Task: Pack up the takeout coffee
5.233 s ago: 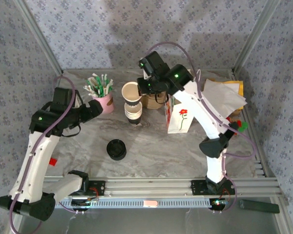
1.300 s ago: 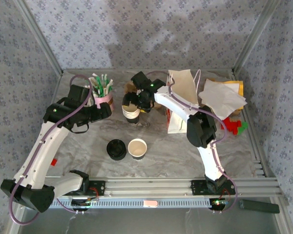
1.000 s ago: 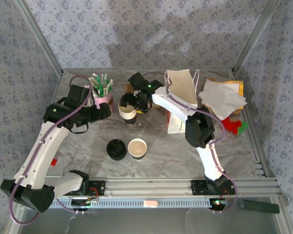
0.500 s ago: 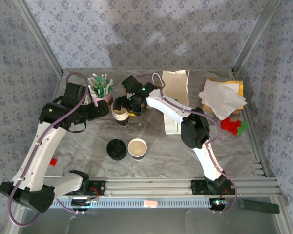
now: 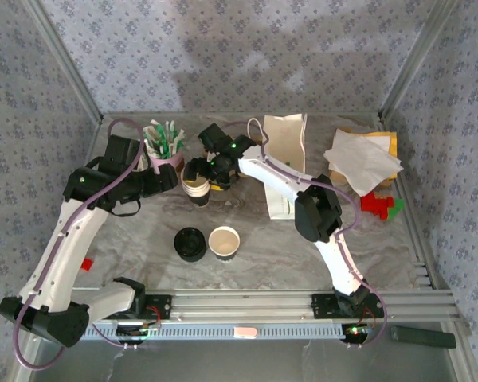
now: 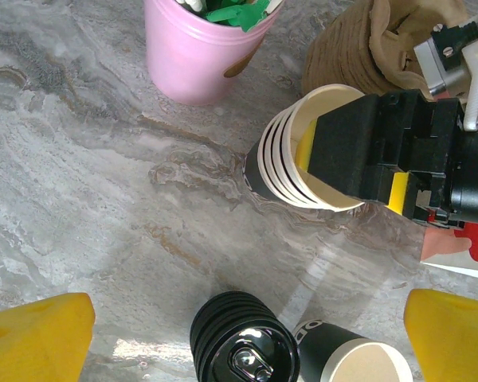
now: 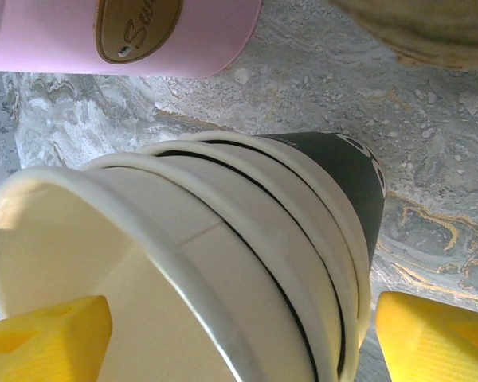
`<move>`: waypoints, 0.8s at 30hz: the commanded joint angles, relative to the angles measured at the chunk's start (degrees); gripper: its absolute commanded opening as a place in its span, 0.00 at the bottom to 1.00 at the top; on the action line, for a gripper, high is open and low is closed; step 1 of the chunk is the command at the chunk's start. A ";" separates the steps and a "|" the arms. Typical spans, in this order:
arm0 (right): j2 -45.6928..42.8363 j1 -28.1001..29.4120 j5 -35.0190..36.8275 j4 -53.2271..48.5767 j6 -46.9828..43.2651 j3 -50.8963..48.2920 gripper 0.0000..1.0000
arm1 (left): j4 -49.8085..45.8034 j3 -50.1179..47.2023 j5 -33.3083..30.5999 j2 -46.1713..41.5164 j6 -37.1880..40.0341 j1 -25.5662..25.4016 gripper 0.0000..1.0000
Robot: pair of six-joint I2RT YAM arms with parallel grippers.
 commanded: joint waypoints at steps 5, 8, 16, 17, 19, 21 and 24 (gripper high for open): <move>-4.02 0.32 8.16 -9.09 -4.66 5.21 0.95 | -1.32 1.99 -0.96 -1.08 0.97 0.49 1.00; -4.93 0.54 10.99 -10.34 -5.18 5.23 0.96 | -1.41 2.06 -1.06 -1.21 1.06 0.50 1.00; -8.59 2.79 18.73 -11.92 -10.06 7.25 0.96 | -2.32 2.55 -1.58 -2.00 1.17 0.67 1.00; -9.01 3.24 19.19 -12.48 -11.34 7.80 0.96 | -2.56 2.67 -1.41 -2.15 1.19 0.67 0.99; -10.30 4.28 20.52 -14.66 -15.16 8.48 0.96 | -3.43 2.94 -0.95 -2.42 1.07 0.67 1.00; -12.15 5.22 21.00 -16.39 -18.55 8.10 0.94 | -4.27 2.81 -0.56 -3.10 0.85 0.67 1.00; -15.88 7.10 19.97 -18.91 -24.14 5.65 0.92 | -5.63 1.92 -0.37 -4.82 0.30 0.69 1.00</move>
